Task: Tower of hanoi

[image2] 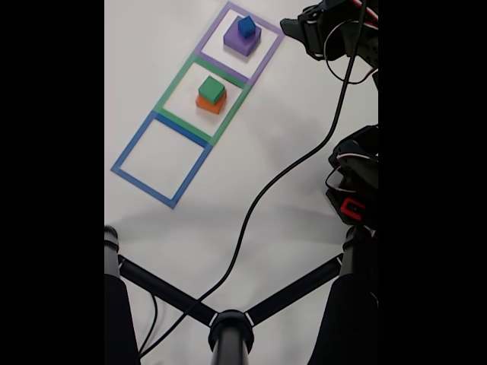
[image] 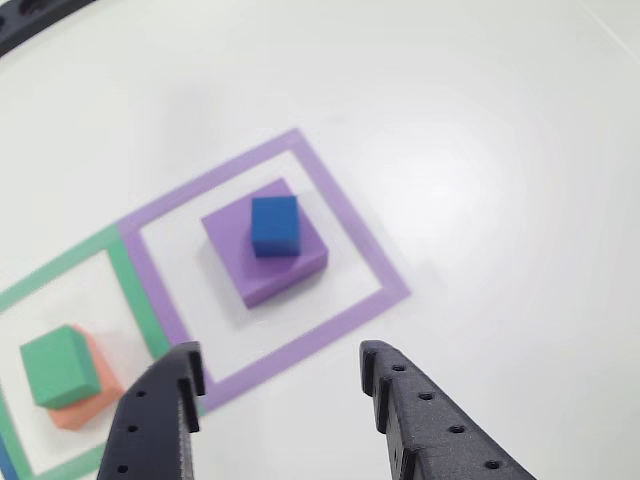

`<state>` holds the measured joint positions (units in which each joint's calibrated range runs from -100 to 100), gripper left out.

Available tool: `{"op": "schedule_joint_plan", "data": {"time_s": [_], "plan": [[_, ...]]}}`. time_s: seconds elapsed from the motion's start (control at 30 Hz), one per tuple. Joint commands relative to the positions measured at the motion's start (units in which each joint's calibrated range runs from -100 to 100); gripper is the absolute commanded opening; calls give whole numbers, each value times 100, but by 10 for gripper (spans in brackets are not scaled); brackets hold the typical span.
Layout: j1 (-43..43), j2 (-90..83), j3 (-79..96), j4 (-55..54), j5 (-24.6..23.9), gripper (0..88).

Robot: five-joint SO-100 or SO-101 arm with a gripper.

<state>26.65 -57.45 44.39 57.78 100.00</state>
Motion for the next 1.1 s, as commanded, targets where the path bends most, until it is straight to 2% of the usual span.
{"op": "schedule_joint_plan", "data": {"time_s": [0.0, 0.27, 0.47, 0.83, 1.07], "plan": [[76, -152, 1227, -1647, 0, 234], [76, 657, 2917, -4520, 0, 248], [84, 1843, 3290, -6333, 0, 243], [46, 3966, 3117, -8753, 0, 236], [-61, 4960, 2835, -9668, 0, 229]]}}
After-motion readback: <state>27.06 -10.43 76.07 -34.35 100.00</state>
